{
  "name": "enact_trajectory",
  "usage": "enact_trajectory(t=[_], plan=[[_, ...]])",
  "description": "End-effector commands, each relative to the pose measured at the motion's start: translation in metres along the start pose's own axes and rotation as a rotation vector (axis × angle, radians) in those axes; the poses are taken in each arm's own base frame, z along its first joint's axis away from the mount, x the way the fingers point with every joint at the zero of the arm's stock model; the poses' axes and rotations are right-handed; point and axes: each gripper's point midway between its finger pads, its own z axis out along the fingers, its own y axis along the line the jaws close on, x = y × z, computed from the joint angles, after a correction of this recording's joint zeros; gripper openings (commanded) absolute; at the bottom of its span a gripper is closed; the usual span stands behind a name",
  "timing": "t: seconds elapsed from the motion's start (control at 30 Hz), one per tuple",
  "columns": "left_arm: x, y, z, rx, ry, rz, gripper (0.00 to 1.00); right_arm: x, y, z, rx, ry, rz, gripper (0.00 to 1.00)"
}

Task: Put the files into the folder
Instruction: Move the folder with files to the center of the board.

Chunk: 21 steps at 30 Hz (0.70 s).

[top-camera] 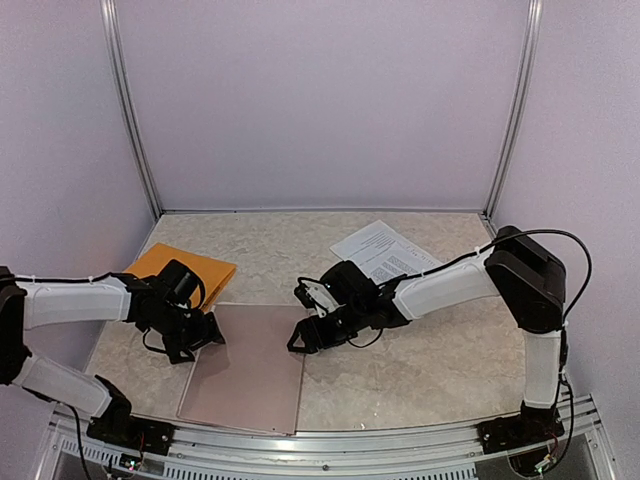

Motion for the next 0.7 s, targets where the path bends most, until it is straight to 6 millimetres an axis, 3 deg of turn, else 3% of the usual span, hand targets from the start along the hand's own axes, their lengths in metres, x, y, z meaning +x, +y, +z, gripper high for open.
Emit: enact_trajectory(t=[0.0,0.27,0.67], plan=[[-0.001,0.016,-0.005,-0.026,-0.038,-0.021,0.85,0.028,-0.013,0.019,0.024,0.09,0.036,0.63],[-0.014,0.014,-0.038,0.059,-0.149,-0.018,0.85,0.028,-0.012,0.02,0.018,0.099,0.035,0.62],[0.001,0.016,0.013,0.01,0.041,-0.02,0.83,0.025,-0.01,0.016,0.019,0.095,0.038,0.61]])
